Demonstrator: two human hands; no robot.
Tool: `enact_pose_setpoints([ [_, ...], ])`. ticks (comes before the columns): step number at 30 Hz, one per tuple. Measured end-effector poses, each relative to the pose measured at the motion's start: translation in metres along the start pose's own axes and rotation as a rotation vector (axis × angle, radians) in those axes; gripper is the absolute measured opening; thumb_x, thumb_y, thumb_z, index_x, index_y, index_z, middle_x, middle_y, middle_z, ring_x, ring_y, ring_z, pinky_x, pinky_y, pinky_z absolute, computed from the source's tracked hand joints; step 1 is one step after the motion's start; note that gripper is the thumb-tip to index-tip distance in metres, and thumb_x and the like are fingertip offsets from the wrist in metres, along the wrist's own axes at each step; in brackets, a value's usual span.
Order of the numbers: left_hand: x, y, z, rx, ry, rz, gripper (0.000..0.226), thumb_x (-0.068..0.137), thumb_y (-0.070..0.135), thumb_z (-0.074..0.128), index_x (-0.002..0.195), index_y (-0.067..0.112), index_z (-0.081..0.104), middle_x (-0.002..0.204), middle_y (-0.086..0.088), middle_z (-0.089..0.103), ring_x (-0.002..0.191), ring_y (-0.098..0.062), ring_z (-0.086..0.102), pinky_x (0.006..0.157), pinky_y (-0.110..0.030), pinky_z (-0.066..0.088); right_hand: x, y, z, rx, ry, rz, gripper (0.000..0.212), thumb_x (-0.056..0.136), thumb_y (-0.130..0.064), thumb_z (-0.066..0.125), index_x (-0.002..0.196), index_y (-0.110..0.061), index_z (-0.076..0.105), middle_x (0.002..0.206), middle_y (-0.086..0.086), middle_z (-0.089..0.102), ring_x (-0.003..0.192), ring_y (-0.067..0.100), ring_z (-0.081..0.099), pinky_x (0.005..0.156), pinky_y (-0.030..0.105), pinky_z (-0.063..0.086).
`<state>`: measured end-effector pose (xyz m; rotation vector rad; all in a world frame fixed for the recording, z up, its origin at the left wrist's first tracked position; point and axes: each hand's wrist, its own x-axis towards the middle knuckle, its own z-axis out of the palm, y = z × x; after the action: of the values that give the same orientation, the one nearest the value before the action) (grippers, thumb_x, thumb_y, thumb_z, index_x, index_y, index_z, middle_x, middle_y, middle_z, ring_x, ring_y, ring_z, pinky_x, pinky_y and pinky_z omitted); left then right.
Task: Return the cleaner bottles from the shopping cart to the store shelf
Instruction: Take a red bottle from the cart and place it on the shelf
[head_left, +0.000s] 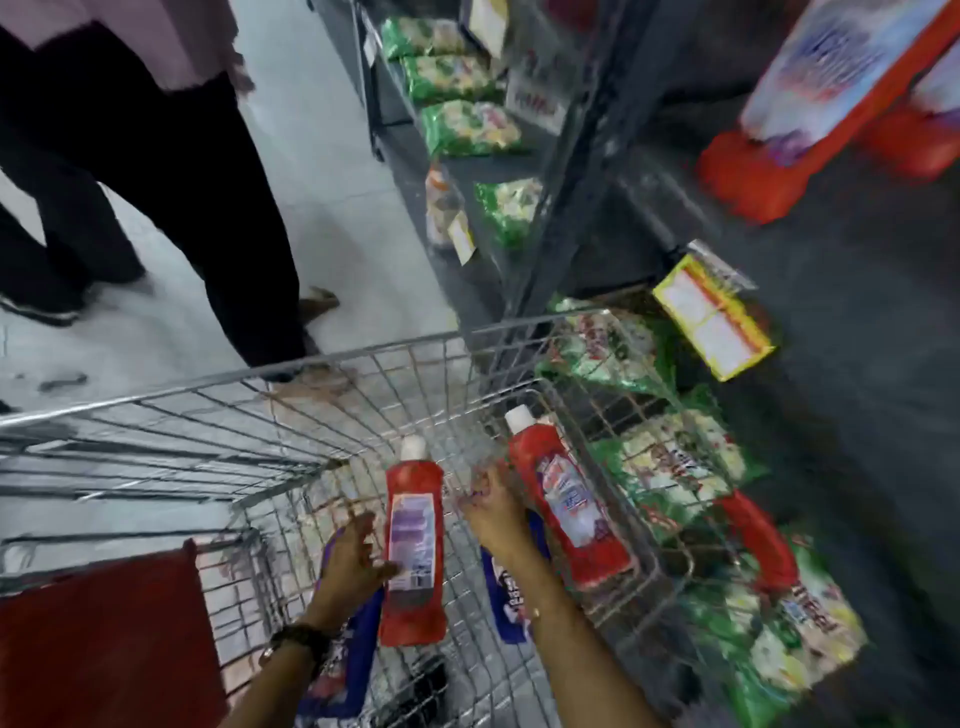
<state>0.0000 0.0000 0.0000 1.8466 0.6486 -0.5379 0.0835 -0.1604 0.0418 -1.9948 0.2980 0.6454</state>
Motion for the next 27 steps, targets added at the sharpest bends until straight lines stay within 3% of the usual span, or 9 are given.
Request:
enact_pose_setpoints([
  [2,0.007,-0.007,0.012,-0.079,-0.029,0.048,0.079,0.057,0.036,0.084,0.121,0.021,0.04,0.122,-0.005,0.052,0.119,-0.029,0.047,0.095,-0.029,0.048,0.026,0.006,0.021,-0.009,0.01,-0.001,0.047,0.081,-0.016,0.064,0.122,-0.006,0.043,0.114,0.016,0.057,0.104,0.03,0.056,0.091,0.043,0.049],
  [4,0.013,-0.014,0.024,-0.142,-0.018,-0.027,0.126,0.03,0.083,0.063,0.132,0.014,0.036,0.134,-0.013,0.045,0.127,-0.032,0.042,0.105,-0.044,0.04,0.05,0.012,0.036,0.001,0.002,0.039,0.049,0.08,-0.01,0.065,0.122,-0.004,0.042,0.115,0.016,0.056,0.105,0.03,0.053,0.095,0.049,0.046],
  [5,0.017,-0.02,0.031,-0.116,-0.005,-0.065,0.137,0.027,0.085,0.056,0.136,0.007,0.031,0.139,-0.019,0.041,0.129,-0.035,0.04,0.107,-0.046,0.037,0.061,0.015,0.044,0.011,-0.018,0.058,0.048,0.08,-0.006,0.064,0.122,-0.003,0.042,0.12,0.02,0.055,0.108,0.032,0.053,0.096,0.048,0.045],
  [9,0.018,-0.024,0.056,0.243,0.104,-0.009,0.112,0.049,0.038,0.079,0.136,-0.002,0.019,0.121,-0.025,0.054,0.103,-0.04,0.055,0.081,-0.038,0.045,0.084,0.025,0.056,-0.123,-0.15,0.059,0.051,0.078,-0.01,0.067,0.124,-0.003,0.045,0.12,0.024,0.058,0.109,0.035,0.056,0.09,0.037,0.046],
  [13,0.017,-0.017,0.069,0.395,0.154,-0.066,0.122,0.055,0.041,0.079,0.141,-0.001,0.003,0.126,-0.022,0.047,0.113,-0.039,0.047,0.093,-0.043,0.041,0.09,0.029,0.055,-0.122,-0.19,0.053,0.054,0.071,-0.009,0.073,0.12,-0.007,0.051,0.113,0.025,0.063,0.102,0.036,0.06,0.092,0.05,0.049],
  [17,0.013,-0.013,0.063,0.157,0.114,-0.034,0.121,0.041,0.038,0.078,0.139,0.018,0.011,0.121,-0.013,0.048,0.109,-0.035,0.048,0.094,-0.051,0.046,0.075,0.009,0.033,-0.165,-0.183,-0.003,0.068,0.067,-0.017,0.077,0.127,-0.016,0.045,0.116,0.017,0.063,0.102,0.031,0.061,0.09,0.043,0.051],
  [20,0.005,0.0,0.05,0.056,0.078,0.045,0.116,0.035,0.033,0.078,0.135,0.029,0.017,0.11,-0.005,0.048,0.1,-0.025,0.05,0.089,-0.044,0.05,0.051,-0.014,0.012,-0.131,-0.103,-0.03,0.059,0.057,-0.026,0.083,0.11,-0.016,0.06,0.104,0.01,0.069,0.091,0.024,0.065,0.081,0.035,0.054],
  [24,-0.018,0.035,0.03,0.001,0.026,0.184,0.114,0.041,0.027,0.074,0.123,0.062,0.002,0.107,0.002,0.039,0.101,-0.024,0.047,0.087,-0.047,0.051,0.015,-0.049,-0.024,-0.005,-0.058,-0.049,0.05,0.055,-0.019,0.085,0.099,-0.009,0.064,0.092,0.011,0.072,0.08,0.026,0.069,0.072,0.045,0.059],
  [27,-0.044,0.075,0.014,-0.102,-0.07,0.241,0.114,0.045,0.021,0.073,0.131,0.051,0.005,0.113,-0.002,0.033,0.104,-0.015,0.043,0.091,-0.031,0.049,-0.007,-0.079,-0.06,0.168,-0.167,-0.057,0.028,0.067,0.002,0.074,0.093,-0.004,0.064,0.06,-0.009,0.068,0.057,0.006,0.067,0.055,0.028,0.06],
])
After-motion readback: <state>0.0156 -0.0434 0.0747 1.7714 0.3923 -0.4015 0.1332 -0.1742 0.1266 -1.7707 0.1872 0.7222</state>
